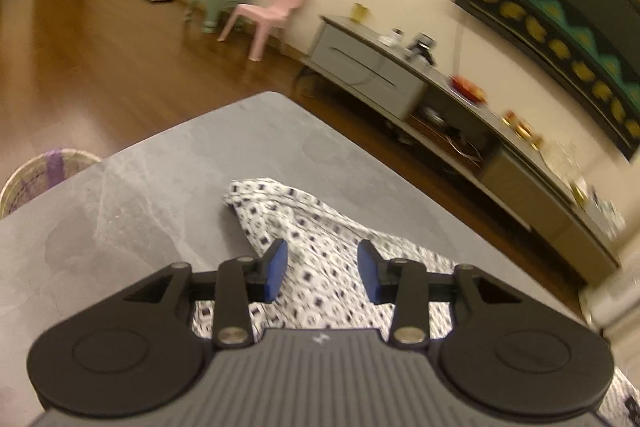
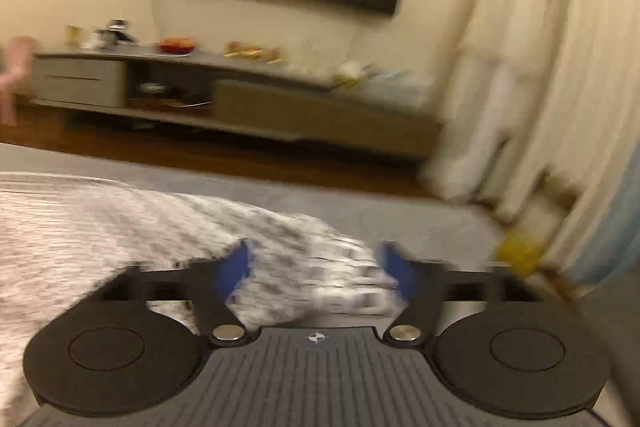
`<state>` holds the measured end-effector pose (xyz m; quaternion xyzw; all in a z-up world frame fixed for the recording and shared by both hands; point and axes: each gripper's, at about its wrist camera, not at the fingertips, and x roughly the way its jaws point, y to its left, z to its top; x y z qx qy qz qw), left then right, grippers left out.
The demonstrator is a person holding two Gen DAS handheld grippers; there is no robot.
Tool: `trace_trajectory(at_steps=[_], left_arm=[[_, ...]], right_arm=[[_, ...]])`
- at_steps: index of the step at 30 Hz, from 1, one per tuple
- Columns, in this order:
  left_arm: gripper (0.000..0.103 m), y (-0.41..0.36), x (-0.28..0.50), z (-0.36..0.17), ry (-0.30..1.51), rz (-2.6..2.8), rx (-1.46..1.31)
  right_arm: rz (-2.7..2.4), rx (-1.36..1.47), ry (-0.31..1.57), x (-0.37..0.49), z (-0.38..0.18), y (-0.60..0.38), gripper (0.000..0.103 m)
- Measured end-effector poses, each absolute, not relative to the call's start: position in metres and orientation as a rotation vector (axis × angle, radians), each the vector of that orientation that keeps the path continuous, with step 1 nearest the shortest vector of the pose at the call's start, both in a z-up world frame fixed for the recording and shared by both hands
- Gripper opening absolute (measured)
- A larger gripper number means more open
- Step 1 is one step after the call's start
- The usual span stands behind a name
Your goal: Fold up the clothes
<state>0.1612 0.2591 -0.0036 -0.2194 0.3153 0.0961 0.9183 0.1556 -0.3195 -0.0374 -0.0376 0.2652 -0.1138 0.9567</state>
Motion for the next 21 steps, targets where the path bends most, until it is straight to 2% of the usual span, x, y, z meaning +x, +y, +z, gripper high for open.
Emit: trace_trajectory(at_steps=[6,9,11,12,13,17,21], left_arm=[[0.046,0.262,0.121,-0.016,0.731,0.16,-0.43],[0.047,0.277,0.107,-0.03,0.792,0.145,-0.494],[0.047,0.285,0.105,-0.042,0.834,0.153,-0.491],[0.047,0.29,0.104,-0.048,0.855,0.165,-0.48],[0.047,0.295,0.106,-0.055,0.875,0.181,-0.477],[0.045,0.318,0.115,-0.08,0.944,0.217,-0.521],[0.045,0.31,0.127,-0.085,0.964,0.218,-0.504]], right_arm=[[0.155,0.154,0.709,0.122,-0.05,-0.259,0.09],[0.186,0.119,0.785,0.115,-0.076,-0.222,0.089],[0.169,0.065,0.791,0.111,-0.089,-0.199,0.066],[0.177,0.06,0.774,0.109,-0.086,-0.192,0.009],[0.193,0.084,0.778,0.107,-0.081,-0.189,0.003],[0.201,0.167,0.651,0.075,-0.04,-0.188,0.003],[0.041,0.041,0.318,0.005,0.03,-0.201,0.002]])
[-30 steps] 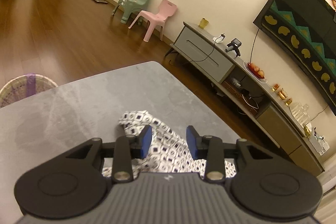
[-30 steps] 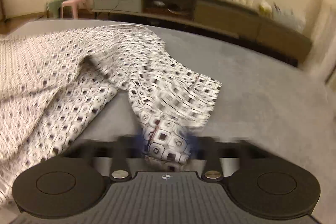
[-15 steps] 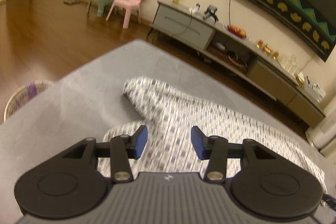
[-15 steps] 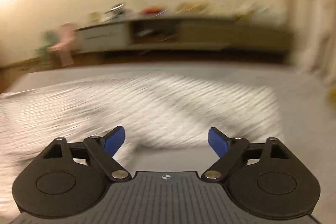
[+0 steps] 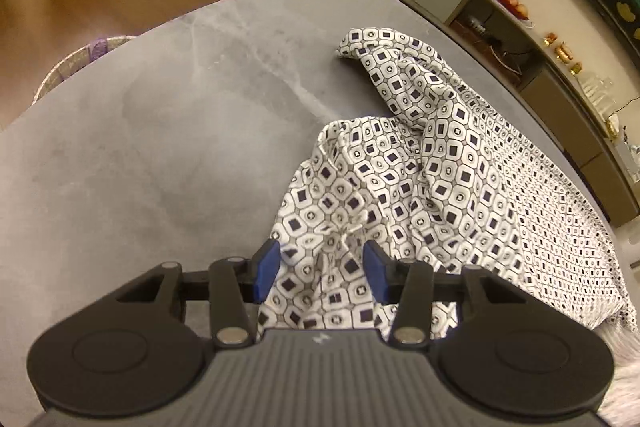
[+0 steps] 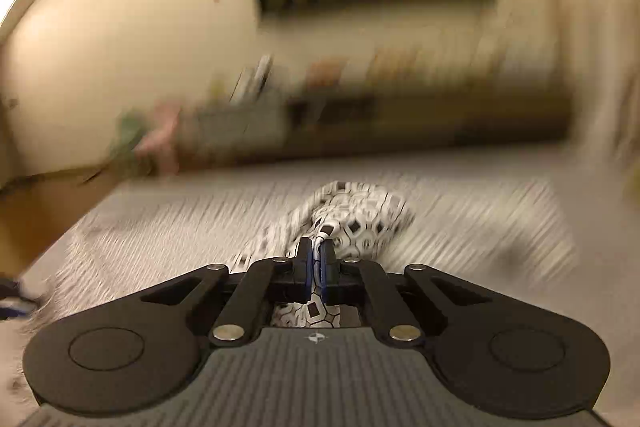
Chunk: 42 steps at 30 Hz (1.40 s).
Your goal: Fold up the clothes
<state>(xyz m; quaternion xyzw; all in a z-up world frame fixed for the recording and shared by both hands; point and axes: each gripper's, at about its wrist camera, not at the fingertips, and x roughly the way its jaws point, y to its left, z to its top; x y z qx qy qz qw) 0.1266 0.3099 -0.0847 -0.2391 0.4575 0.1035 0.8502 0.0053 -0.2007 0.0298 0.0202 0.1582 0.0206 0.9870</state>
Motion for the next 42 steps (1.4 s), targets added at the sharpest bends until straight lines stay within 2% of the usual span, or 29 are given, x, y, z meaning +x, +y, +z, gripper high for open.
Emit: trace_trajectory(at_steps=[2,5,7,8,9,12,16,19,22,24,26,27,28,29,30,32,33,36,38,39,40,41,42], left_arm=[[0.047,0.3,0.131,-0.085,0.967,0.207,-0.459],[0.047,0.287,0.13,-0.085,0.977,0.215,-0.383],[0.047,0.284,0.125,-0.084,0.972,0.206,-0.339],[0.047,0.286,0.122,-0.082,0.967,0.201,-0.331],[0.047,0.29,0.119,-0.081,0.961,0.197,-0.33],[0.047,0.313,0.113,-0.073,0.933,0.173,-0.339],[0.049,0.351,0.107,-0.066,0.906,0.165,-0.327],[0.049,0.375,0.1,-0.071,0.917,0.241,-0.382],[0.05,0.362,0.095,-0.079,0.953,0.209,-0.436],[0.057,0.341,0.093,-0.082,0.963,0.167,-0.449],[0.069,0.318,0.094,-0.086,0.963,0.149,-0.406],[0.07,0.308,0.094,-0.087,0.958,0.148,-0.364],[0.07,0.298,0.095,-0.088,0.953,0.147,-0.321],[0.067,0.291,0.094,-0.089,0.941,0.151,-0.283],[0.046,0.285,0.093,-0.09,0.928,0.155,-0.246],[0.004,0.288,0.093,-0.086,0.901,0.186,-0.24],[0.001,0.289,0.093,-0.083,0.888,0.202,-0.238],[0.002,0.308,0.09,-0.072,0.831,0.3,-0.288],[0.003,0.321,0.086,-0.067,0.818,0.344,-0.355],[0.005,0.324,0.084,-0.066,0.822,0.349,-0.378],[0.008,0.322,0.082,-0.062,0.819,0.354,-0.379],[0.016,0.319,0.08,-0.059,0.816,0.359,-0.378],[0.025,0.315,0.078,-0.053,0.8,0.36,-0.37]], right_arm=[[0.018,-0.076,0.172,-0.028,0.049,-0.198,0.002],[0.086,0.035,0.343,-0.018,0.018,-0.22,0.007],[0.028,0.174,0.53,0.004,-0.015,-0.247,0.037],[0.0,0.265,0.612,0.015,-0.028,-0.264,0.048],[0.003,0.379,0.64,0.02,-0.035,-0.284,0.05],[-0.028,0.578,0.649,0.017,-0.044,-0.326,0.08],[-0.084,0.455,0.646,-0.001,-0.041,-0.332,0.092],[-0.111,0.344,0.685,-0.013,-0.048,-0.331,0.094],[-0.12,0.359,0.754,-0.013,-0.069,-0.338,0.094],[-0.103,0.402,0.767,-0.009,-0.079,-0.339,0.093],[-0.068,0.438,0.772,0.002,-0.088,-0.335,0.072],[-0.055,0.448,0.783,0.005,-0.092,-0.332,0.04],[-0.046,0.452,0.78,0.007,-0.091,-0.329,0.026],[-0.041,0.449,0.758,0.005,-0.086,-0.326,0.012],[-0.036,0.446,0.737,0.004,-0.081,-0.324,0.003],[-0.023,0.467,0.615,-0.011,-0.05,-0.326,0.001],[-0.011,0.484,0.523,-0.022,-0.027,-0.331,0.0],[-0.041,0.406,0.304,-0.049,0.033,-0.339,0.0],[-0.173,0.248,0.308,-0.039,0.04,-0.339,0.001],[-0.222,0.216,0.368,-0.025,0.027,-0.344,0.01],[-0.233,0.25,0.449,-0.011,0.009,-0.354,0.032],[-0.243,0.284,0.531,0.002,-0.009,-0.365,0.042],[-0.244,0.334,0.591,0.01,-0.024,-0.374,0.048]])
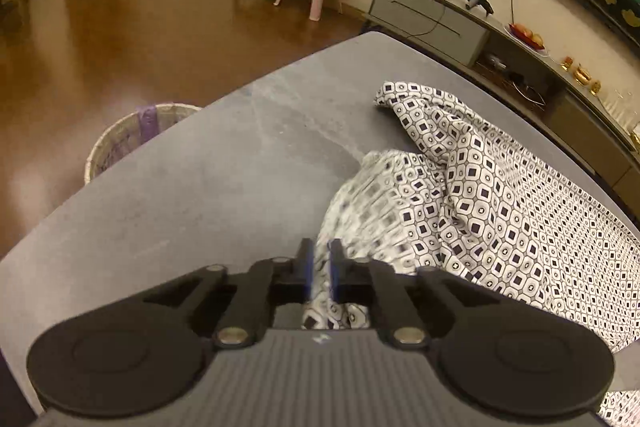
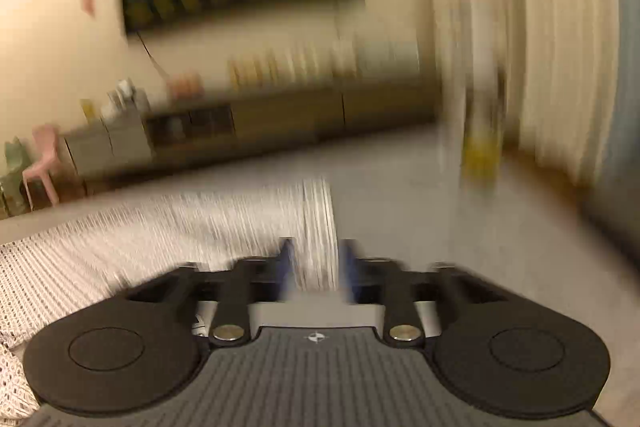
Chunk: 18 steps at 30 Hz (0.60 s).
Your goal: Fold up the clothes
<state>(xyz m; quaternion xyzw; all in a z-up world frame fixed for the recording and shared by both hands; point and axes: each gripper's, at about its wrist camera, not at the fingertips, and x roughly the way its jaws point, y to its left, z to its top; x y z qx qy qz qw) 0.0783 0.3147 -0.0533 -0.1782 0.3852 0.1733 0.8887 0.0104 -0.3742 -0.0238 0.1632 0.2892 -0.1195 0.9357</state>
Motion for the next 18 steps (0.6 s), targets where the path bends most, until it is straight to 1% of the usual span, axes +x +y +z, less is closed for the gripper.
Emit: trace_trajectory(at_steps=[1,2,3,4,5,6,7,8,11,13,14,15,16,17,18], left_arm=[[0.03,0.31,0.076,-0.047,0.783,0.361,-0.361],[0.042,0.305,0.076,-0.041,0.766,0.35,-0.358],[0.053,0.3,0.075,-0.035,0.748,0.339,-0.355],[0.058,0.295,0.075,-0.032,0.736,0.312,-0.353],[0.069,0.29,0.075,-0.029,0.724,0.283,-0.351],[0.081,0.284,0.074,-0.027,0.732,0.248,-0.343],[0.085,0.275,0.074,-0.029,0.749,0.212,-0.328],[0.087,0.267,0.075,-0.033,0.771,0.184,-0.305],[0.086,0.245,0.083,-0.053,0.845,0.152,-0.214],[0.082,0.238,0.088,-0.067,0.879,0.159,-0.17],[0.073,0.238,0.09,-0.073,0.891,0.167,-0.157],[0.059,0.237,0.093,-0.079,0.902,0.175,-0.144],[0.052,0.24,0.093,-0.081,0.904,0.183,-0.144],[0.038,0.243,0.094,-0.082,0.905,0.191,-0.146],[0.03,0.247,0.094,-0.083,0.906,0.198,-0.156]], right_arm=[[-0.231,0.406,0.62,0.011,-0.033,-0.383,0.049],[-0.218,0.478,0.649,0.011,-0.042,-0.391,0.052],[-0.2,0.51,0.671,0.011,-0.047,-0.395,0.064],[-0.175,0.485,0.684,0.009,-0.048,-0.392,0.073],[-0.149,0.461,0.698,0.007,-0.048,-0.388,0.088],[-0.121,0.428,0.709,0.005,-0.049,-0.384,0.094],[-0.087,0.385,0.719,0.004,-0.05,-0.377,0.095],[-0.047,0.344,0.734,0.004,-0.051,-0.37,0.095],[0.056,0.215,0.777,0.008,-0.057,-0.345,0.096],[0.087,0.113,0.797,0.011,-0.063,-0.33,0.096],[0.097,0.061,0.806,0.012,-0.066,-0.322,0.096],[0.104,0.022,0.814,0.013,-0.069,-0.317,0.096],[0.111,0.006,0.815,0.013,-0.07,-0.314,0.095],[0.12,-0.005,0.809,0.01,-0.069,-0.313,0.095],[0.13,-0.015,0.8,0.008,-0.067,-0.312,0.095]])
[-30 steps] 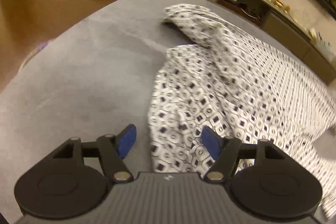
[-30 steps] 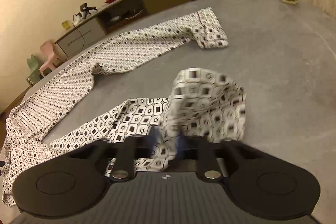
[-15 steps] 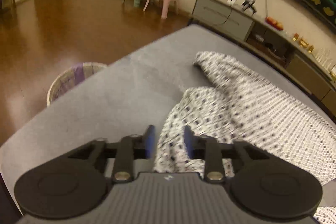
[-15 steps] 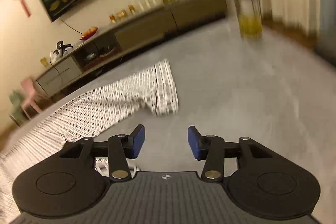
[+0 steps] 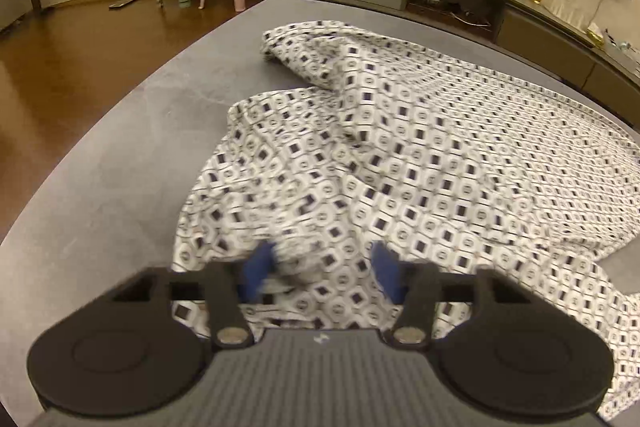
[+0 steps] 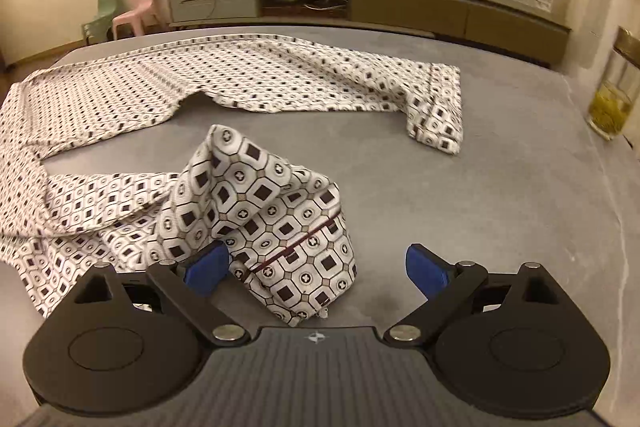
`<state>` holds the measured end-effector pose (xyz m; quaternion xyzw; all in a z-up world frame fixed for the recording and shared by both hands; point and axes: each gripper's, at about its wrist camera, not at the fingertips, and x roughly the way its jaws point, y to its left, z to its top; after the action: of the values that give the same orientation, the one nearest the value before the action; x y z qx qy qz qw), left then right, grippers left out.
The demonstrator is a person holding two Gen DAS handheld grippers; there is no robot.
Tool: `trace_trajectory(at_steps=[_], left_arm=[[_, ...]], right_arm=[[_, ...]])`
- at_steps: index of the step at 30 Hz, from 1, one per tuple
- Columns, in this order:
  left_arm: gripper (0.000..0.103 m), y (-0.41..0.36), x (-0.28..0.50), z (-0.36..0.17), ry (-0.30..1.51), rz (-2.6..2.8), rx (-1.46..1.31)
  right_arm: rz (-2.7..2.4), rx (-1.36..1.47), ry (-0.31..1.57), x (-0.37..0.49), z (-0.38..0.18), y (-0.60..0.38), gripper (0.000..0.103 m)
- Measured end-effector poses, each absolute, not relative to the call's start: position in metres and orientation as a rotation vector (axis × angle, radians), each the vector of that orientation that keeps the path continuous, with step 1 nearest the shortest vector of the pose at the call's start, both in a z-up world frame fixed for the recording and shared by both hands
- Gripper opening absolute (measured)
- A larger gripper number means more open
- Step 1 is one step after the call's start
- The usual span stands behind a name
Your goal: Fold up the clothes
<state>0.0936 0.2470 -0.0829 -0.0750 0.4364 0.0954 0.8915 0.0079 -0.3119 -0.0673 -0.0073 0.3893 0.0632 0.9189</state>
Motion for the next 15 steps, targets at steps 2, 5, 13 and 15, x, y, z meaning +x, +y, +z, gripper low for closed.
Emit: trace_trajectory(at_steps=[2,5,13,15], left_arm=[[0.023,0.254,0.094,-0.084,0.907,0.205,-0.189],[0.018,0.259,0.094,-0.083,0.904,0.21,-0.215],[0.01,0.263,0.096,-0.074,0.871,0.207,-0.251],[0.007,0.271,0.094,-0.064,0.827,0.225,-0.272]], right_arm=[[0.15,-0.028,0.783,0.003,-0.065,-0.311,0.094],[0.177,-0.052,0.811,0.001,-0.068,-0.304,0.094],[0.133,-0.114,0.828,0.007,-0.071,-0.295,0.043],[0.097,-0.001,0.856,0.013,-0.063,-0.314,0.011]])
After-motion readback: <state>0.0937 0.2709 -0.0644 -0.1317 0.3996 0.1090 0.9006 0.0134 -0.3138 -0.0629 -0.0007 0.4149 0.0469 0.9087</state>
